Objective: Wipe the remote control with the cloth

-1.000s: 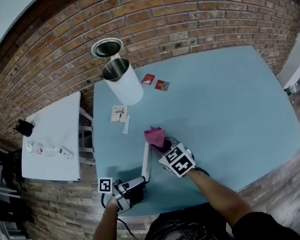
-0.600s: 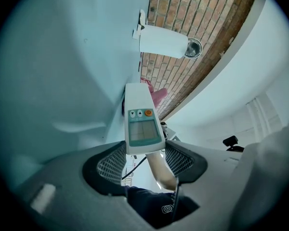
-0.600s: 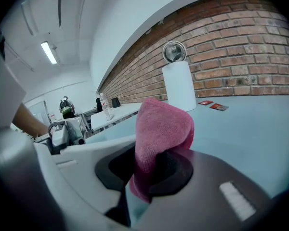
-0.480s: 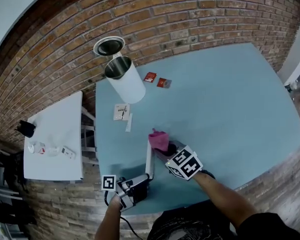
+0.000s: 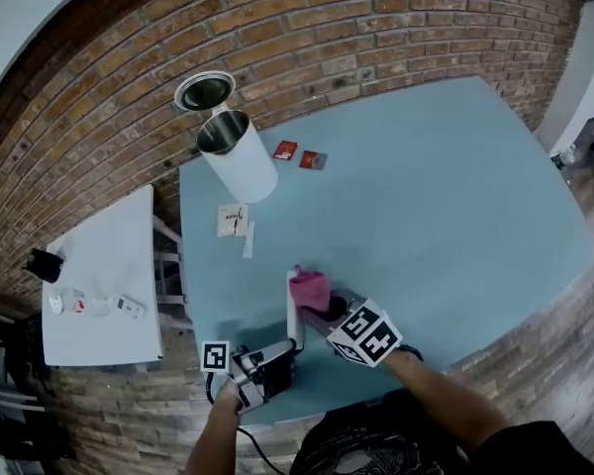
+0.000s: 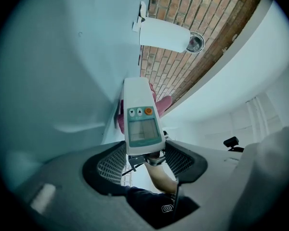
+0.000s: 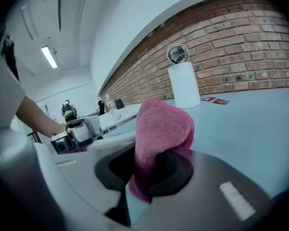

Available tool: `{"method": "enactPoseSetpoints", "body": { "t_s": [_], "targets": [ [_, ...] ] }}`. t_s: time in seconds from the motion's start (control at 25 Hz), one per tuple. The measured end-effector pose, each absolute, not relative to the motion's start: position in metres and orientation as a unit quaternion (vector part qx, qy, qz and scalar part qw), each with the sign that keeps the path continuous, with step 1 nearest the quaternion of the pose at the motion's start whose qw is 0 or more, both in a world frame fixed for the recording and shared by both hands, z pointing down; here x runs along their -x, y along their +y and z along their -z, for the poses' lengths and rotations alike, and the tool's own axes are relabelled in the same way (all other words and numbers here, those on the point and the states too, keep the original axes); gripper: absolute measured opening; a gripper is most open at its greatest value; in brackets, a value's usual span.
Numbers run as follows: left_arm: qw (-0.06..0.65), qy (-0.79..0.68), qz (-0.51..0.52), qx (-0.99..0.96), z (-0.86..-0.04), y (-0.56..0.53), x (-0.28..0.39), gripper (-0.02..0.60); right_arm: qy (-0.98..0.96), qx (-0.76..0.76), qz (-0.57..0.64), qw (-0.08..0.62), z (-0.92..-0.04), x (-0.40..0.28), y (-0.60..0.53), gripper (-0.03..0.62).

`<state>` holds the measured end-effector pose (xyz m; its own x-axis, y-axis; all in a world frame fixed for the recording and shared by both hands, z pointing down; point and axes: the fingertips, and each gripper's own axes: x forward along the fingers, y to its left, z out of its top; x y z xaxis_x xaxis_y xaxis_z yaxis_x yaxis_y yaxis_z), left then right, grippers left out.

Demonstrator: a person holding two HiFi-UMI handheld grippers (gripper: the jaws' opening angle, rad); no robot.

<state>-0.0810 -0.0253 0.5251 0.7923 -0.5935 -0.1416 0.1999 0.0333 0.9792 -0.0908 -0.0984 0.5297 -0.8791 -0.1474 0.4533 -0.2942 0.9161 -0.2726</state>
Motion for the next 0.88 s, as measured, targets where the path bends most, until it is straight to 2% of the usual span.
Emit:
{"method": "enactPoseSetpoints", "body": {
  "t_s": [0.88],
  "targets": [
    [0.708, -0.115, 0.273, -0.641, -0.521, -0.029, 0.079, 0.242, -0.953, -0.132, -0.223, 0.160, -0.501, 0.070, -0.023, 0.069]
  ]
}}
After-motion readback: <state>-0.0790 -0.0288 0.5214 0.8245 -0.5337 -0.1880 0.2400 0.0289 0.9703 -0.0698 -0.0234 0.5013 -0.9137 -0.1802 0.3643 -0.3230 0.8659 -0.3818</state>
